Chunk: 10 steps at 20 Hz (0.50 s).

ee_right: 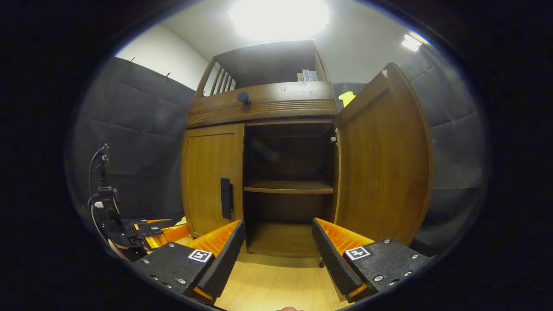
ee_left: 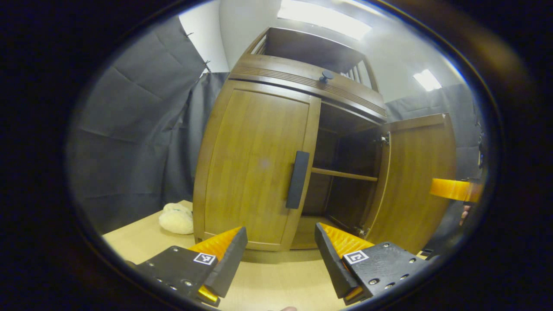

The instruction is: Open the right door of the double-door shoe cabinet with the right hand, and open the left door with the left hand.

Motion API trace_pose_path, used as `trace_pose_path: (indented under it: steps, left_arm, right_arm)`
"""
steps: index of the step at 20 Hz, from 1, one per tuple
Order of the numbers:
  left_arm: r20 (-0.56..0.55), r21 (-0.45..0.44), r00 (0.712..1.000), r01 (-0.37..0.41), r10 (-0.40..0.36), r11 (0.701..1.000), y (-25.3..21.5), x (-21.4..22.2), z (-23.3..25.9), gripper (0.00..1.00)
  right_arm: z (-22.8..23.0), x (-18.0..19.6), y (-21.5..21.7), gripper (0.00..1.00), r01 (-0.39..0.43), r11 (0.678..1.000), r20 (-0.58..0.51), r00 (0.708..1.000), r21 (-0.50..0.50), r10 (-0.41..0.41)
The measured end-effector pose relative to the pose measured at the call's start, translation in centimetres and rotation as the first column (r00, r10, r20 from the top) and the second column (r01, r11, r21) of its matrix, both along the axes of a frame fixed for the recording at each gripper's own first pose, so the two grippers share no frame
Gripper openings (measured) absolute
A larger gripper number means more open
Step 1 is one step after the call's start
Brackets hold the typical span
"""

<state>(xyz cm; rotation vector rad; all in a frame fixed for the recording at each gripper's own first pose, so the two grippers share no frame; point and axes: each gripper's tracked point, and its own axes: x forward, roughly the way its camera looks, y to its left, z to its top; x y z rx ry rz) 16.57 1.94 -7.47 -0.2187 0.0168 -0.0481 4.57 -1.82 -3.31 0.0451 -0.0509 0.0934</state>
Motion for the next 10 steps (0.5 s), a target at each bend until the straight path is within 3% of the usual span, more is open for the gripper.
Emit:
trace_pose_path:
  steps: [1,2,10]
  left_arm:
    - [0.005,0.008,1.0,-0.005,0.005,1.0,0.2,0.7,0.1,0.9]
    - [0.01,0.012,1.0,-0.011,0.011,1.0,0.5,1.2,0.4,0.9]
    - [0.008,-0.015,1.0,-0.001,0.001,1.0,0.0,4.5,1.0,0.9]
  right_arm:
    - [-0.5,0.6,0.0,0.92,0.012,1.0,-0.001,1.0,-0.009,-0.012]
    - [-0.8,1.0,0.3,0.95,0.015,1.0,-0.006,1.0,-0.012,-0.015]
    - [0.1,7.0,-1.9,0.96,0.072,0.997,-0.021,0.997,-0.012,-0.072]
